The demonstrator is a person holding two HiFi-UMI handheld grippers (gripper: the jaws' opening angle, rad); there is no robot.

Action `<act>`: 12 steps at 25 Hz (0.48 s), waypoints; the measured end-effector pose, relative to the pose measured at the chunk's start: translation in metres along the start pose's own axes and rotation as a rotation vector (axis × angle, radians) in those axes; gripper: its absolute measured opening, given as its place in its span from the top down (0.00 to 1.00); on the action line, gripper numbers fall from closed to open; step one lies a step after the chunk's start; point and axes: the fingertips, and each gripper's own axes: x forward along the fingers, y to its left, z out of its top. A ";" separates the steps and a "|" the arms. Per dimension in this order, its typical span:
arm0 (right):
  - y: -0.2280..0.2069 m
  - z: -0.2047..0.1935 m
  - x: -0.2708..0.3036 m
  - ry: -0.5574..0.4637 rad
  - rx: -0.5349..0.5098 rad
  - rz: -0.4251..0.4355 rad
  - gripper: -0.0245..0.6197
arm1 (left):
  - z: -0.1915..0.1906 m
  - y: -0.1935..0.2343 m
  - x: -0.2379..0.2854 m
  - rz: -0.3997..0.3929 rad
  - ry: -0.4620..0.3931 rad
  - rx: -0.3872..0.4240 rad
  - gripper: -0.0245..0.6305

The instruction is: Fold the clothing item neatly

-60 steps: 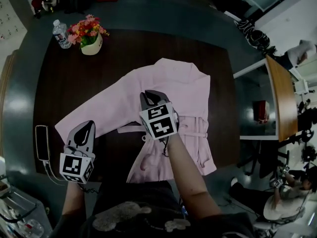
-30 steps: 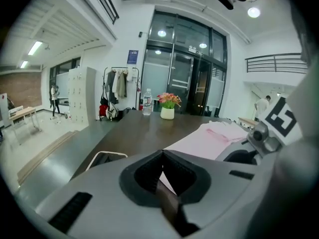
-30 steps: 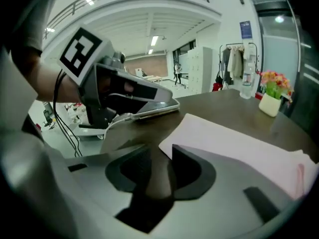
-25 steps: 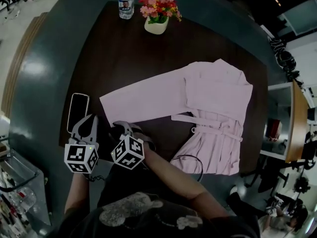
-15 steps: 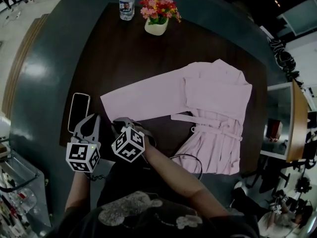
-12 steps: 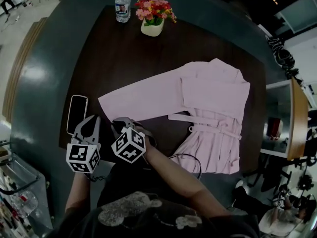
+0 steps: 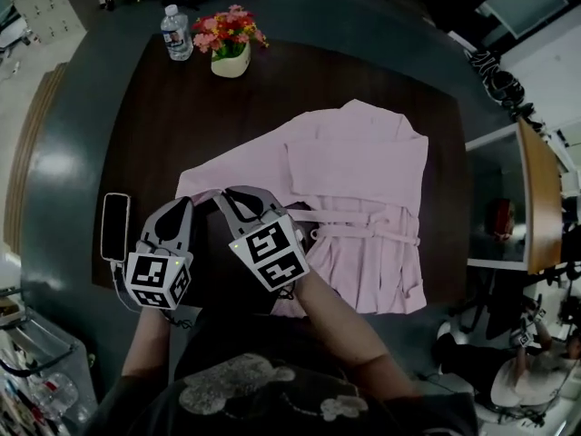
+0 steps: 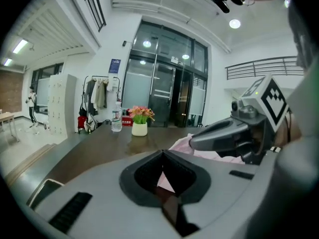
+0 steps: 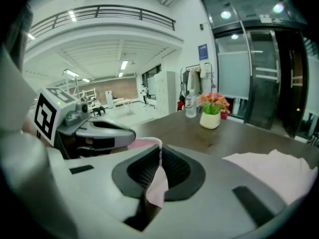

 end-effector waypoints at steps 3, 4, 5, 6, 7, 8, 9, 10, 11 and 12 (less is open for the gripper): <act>-0.052 0.009 -0.038 -0.074 0.061 -0.078 0.95 | 0.014 -0.032 0.019 -0.038 -0.017 0.014 0.95; -0.070 0.009 -0.050 -0.092 0.086 -0.105 0.95 | 0.017 -0.043 0.025 -0.052 -0.020 0.019 0.95; -0.088 0.006 -0.062 -0.106 0.110 -0.133 0.95 | 0.020 -0.054 0.031 -0.066 -0.022 0.025 0.95; -0.106 0.002 -0.074 -0.116 0.133 -0.161 0.95 | 0.022 -0.065 0.038 -0.080 -0.023 0.032 0.95; -0.123 -0.003 -0.085 -0.123 0.155 -0.189 0.95 | 0.023 -0.076 0.045 -0.094 -0.023 0.039 0.95; -0.139 -0.009 -0.096 -0.128 0.177 -0.216 0.95 | 0.024 -0.087 0.052 -0.107 -0.021 0.046 0.95; -0.154 -0.015 -0.107 -0.133 0.198 -0.244 0.95 | 0.025 -0.096 0.058 -0.118 -0.018 0.053 0.95; -0.169 -0.022 -0.117 -0.135 0.218 -0.270 0.95 | 0.026 -0.106 0.064 -0.129 -0.015 0.059 0.95; -0.183 -0.030 -0.127 -0.135 0.237 -0.296 0.95 | 0.026 -0.114 0.069 -0.138 -0.011 0.064 0.95; -0.197 -0.039 -0.135 -0.133 0.257 -0.318 0.95 | 0.026 -0.122 0.075 -0.145 -0.007 0.069 0.95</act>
